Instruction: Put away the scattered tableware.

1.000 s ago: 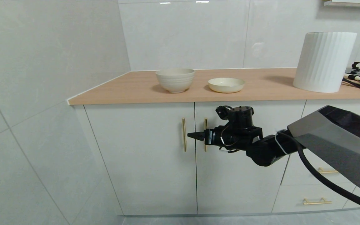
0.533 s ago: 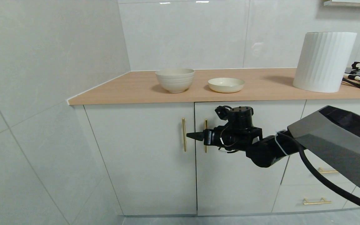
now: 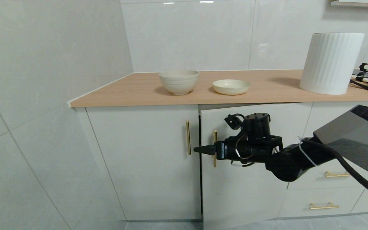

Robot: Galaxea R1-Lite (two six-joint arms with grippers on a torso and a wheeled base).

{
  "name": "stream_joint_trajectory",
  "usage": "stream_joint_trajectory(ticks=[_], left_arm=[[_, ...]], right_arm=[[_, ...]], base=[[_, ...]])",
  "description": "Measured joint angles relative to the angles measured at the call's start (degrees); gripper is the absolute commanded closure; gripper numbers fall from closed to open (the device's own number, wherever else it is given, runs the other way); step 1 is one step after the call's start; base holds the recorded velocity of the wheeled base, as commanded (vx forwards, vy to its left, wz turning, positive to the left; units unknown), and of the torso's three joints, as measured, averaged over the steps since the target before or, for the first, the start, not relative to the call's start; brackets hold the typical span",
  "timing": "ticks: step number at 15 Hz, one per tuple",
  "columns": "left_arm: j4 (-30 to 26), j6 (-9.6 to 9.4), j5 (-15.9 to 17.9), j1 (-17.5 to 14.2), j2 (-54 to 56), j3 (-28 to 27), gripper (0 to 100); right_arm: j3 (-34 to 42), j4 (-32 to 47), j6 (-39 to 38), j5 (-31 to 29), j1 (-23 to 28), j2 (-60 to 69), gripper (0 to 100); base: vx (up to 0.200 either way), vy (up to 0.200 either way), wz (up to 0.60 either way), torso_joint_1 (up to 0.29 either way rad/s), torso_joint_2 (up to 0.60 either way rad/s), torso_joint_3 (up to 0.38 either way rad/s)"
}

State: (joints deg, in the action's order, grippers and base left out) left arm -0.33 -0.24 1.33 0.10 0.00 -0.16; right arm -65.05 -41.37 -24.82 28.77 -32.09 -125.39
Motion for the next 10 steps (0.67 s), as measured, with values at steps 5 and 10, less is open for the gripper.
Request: stream_joint_trajectory(ticks=[5, 10], left_arm=[[-0.02, -1.17, 0.04, 0.00, 0.00, 0.02, 0], [-0.35, -4.07, 1.76, 0.01, -0.02, -0.77, 0]], right_arm=[[14.67, -9.01, -0.02, 2.56, -0.13, 8.33, 0], [20.50, -13.20, -0.05, 2.84, -0.13, 11.34, 0]], base=[[0.000, 0.000, 0.00, 0.000, 0.00, 0.000], [0.000, 0.000, 0.00, 0.000, 0.00, 0.000]])
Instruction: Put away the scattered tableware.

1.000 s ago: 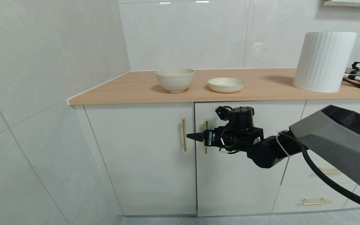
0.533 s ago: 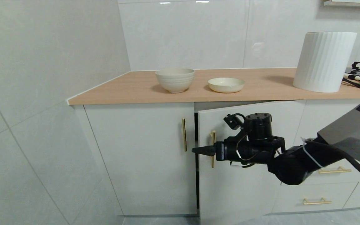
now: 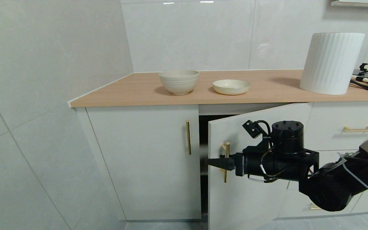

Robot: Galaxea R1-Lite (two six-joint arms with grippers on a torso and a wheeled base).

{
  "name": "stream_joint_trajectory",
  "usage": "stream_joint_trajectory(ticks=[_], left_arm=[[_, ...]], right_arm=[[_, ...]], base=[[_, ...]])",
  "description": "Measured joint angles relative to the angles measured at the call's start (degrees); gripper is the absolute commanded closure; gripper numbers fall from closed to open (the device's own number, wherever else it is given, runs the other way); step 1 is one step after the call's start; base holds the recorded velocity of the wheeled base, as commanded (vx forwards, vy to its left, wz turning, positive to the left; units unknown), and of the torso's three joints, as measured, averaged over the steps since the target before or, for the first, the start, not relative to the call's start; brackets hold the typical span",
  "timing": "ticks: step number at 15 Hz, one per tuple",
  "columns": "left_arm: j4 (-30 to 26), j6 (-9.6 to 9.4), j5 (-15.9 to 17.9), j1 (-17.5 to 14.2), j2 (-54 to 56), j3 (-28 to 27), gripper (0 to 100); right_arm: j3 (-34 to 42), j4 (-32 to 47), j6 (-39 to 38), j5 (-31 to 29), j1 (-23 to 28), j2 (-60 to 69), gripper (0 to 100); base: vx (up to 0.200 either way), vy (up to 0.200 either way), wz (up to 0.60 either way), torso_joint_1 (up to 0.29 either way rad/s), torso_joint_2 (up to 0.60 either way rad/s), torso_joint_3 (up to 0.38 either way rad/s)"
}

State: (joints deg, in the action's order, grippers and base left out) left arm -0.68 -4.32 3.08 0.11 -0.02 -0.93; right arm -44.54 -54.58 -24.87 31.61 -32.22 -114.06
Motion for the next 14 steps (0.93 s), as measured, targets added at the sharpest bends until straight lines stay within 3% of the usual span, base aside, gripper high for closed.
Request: stream_joint_trajectory(ticks=[2, 5, 7, 11, 14], left_arm=[[-1.99, 2.24, 5.94, 0.51, -1.29, -6.14, 0], [-5.80, 10.25, 17.25, 2.67, -10.61, -18.40, 0], [-5.55, 13.59, 23.69, 4.32, -22.03, -25.61, 0], [4.32, 16.57, 31.70, 8.79, -49.97, -35.40, 0], [15.63, 17.51, 34.13, 13.28, -70.71, -39.17, 0]], right_arm=[[0.23, -0.05, 0.00, -0.02, 0.00, 0.16, 0], [0.23, -0.02, 0.00, -0.05, -0.05, 0.16, 0], [0.23, 0.00, 0.00, -0.06, -0.05, 0.22, 0], [0.34, -0.30, -0.01, -0.06, -0.05, 0.24, 0], [0.34, -0.41, -0.01, -0.09, -0.09, 0.24, 0]], base=[[0.000, 0.000, 0.00, 0.000, 0.00, 0.000], [0.000, 0.000, 0.00, 0.000, 0.00, 0.000], [0.000, 0.000, 0.00, 0.000, 0.00, 0.000], [0.000, 0.000, 0.00, 0.000, 0.00, 0.000], [0.000, 0.000, 0.00, 0.000, 0.00, 0.000]])
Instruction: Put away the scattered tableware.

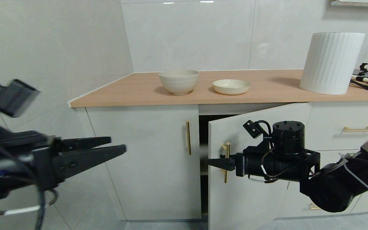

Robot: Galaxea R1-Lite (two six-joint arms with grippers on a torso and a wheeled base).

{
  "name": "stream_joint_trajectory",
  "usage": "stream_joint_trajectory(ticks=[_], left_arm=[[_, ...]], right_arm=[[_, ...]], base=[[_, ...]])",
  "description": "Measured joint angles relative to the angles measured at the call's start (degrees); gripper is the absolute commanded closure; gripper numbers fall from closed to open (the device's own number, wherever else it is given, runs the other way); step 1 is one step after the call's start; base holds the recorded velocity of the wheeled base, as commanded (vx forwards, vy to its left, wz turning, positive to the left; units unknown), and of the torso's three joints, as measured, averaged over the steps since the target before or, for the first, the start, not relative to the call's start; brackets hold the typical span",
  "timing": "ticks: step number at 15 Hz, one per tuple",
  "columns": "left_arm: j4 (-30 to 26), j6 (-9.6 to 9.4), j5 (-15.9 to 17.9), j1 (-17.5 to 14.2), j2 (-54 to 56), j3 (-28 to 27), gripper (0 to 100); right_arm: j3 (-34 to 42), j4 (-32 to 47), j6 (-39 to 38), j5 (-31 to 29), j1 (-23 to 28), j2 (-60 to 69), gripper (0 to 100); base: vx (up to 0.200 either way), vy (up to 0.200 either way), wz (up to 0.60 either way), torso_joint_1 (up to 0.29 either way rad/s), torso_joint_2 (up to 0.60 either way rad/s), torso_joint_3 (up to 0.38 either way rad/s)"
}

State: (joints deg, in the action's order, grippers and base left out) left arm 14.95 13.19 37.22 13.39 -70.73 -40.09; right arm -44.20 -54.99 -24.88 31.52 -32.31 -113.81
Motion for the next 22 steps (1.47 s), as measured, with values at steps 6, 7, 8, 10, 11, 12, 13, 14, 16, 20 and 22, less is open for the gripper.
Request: stream_joint_trajectory(ticks=[6, 7, 8, 10, 11, 12, 13, 14, 16, 20, 22], left_arm=[[31.59, 0.98, 1.51, 5.52, -31.94, 2.26, 0], [34.38, 1.08, 1.51, 6.13, -35.19, 3.08, 0], [35.63, 1.12, 1.37, 6.79, -37.84, 3.50, 0], [36.01, 1.15, 1.23, 7.97, -41.62, 3.13, 100], [36.12, 1.08, 1.16, 8.41, -43.13, 2.39, 100], [36.34, 0.88, 1.07, 8.83, -44.59, 1.27, 100], [36.84, 0.77, 0.85, 9.09, -46.23, -0.28, 100], [37.72, 0.87, 0.77, 9.19, -47.87, -2.02, 100], [38.56, 2.35, 0.74, 9.41, -51.48, -5.60, 100], [38.69, 6.40, -0.46, 11.09, -56.94, -13.68, 100], [38.47, 6.70, -1.97, 11.95, -59.81, -17.96, 100]], right_arm=[[0.05, -1.30, 0.00, 0.00, -0.02, -0.49, 0], [0.07, -1.41, 0.01, 0.00, -0.02, -0.57, 0], [0.07, -1.58, 0.06, 0.02, -0.02, -0.71, 0], [0.07, -1.77, 0.12, 0.02, -0.02, -1.05, 0], [0.05, -1.78, 0.11, 0.02, -0.02, -1.16, 0], [0.00, -1.80, 0.11, 0.02, -0.02, -1.29, 0], [-0.02, -1.85, 0.12, 0.02, -0.02, -1.43, 0], [-0.02, -1.85, 0.11, 0.02, -0.02, -1.51, 0], [-0.02, -1.80, 0.09, 0.02, -0.02, -1.57, 0], [0.05, -1.74, 0.09, 0.02, -0.02, -1.62, 0], [0.09, -1.72, 0.09, 0.02, -0.02, -1.62, 0]], base=[[0.000, 0.000, 0.00, 0.000, 0.00, 0.000], [0.000, 0.000, 0.00, 0.000, 0.00, 0.000], [0.000, 0.000, 0.00, 0.000, 0.00, 0.000], [0.000, 0.000, 0.00, 0.000, 0.00, 0.000], [0.000, 0.000, 0.00, 0.000, 0.00, 0.000], [0.000, 0.000, 0.00, 0.000, 0.00, 0.000], [0.000, 0.000, 0.00, 0.000, 0.00, 0.000], [0.000, 0.000, 0.00, 0.000, 0.00, 0.000], [0.000, 0.000, 0.00, 0.000, 0.00, 0.000], [0.000, 0.000, 0.00, 0.000, 0.00, 0.000], [0.000, 0.000, 0.00, 0.000, 0.00, 0.000]])
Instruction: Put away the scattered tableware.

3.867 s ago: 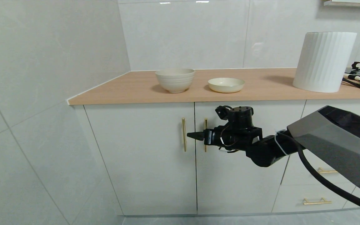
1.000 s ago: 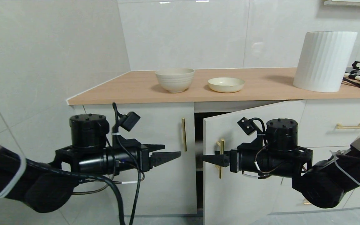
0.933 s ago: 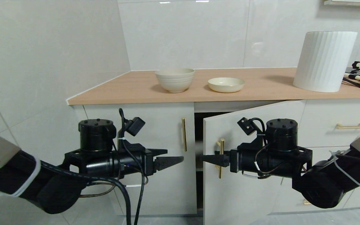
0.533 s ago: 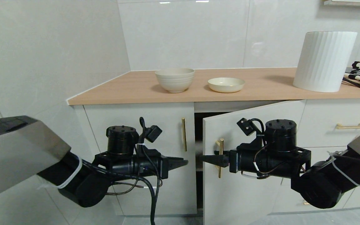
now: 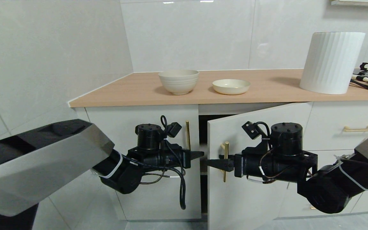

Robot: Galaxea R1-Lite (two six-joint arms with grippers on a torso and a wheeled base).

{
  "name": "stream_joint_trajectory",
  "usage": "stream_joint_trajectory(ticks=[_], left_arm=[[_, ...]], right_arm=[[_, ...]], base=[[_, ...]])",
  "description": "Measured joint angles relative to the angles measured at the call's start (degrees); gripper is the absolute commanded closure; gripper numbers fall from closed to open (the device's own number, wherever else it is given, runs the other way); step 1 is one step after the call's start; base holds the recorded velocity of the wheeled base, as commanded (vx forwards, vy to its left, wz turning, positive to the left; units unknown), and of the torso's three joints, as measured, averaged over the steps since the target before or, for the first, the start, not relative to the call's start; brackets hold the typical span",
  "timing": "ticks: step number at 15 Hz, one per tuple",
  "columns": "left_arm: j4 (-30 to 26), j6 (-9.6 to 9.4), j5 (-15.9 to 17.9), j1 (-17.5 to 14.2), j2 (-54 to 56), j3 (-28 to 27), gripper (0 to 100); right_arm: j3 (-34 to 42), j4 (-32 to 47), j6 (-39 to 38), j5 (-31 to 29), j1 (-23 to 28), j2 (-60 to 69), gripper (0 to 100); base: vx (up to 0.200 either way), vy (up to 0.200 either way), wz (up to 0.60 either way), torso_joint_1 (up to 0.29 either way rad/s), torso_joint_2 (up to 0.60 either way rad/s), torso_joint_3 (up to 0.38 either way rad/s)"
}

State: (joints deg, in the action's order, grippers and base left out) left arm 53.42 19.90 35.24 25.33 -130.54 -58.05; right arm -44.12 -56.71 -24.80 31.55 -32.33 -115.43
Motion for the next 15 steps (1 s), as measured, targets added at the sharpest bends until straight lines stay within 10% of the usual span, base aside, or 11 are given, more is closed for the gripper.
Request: stream_joint_trajectory(ticks=[15], left_arm=[[-0.18, 0.11, -1.77, 5.75, -6.12, -10.67, 100]], right_arm=[[3.69, -5.96, 0.72, -6.35, 1.66, 0.16, 0]], base=[[0.000, 0.000, 0.00, 0.000, 0.00, 0.000]])
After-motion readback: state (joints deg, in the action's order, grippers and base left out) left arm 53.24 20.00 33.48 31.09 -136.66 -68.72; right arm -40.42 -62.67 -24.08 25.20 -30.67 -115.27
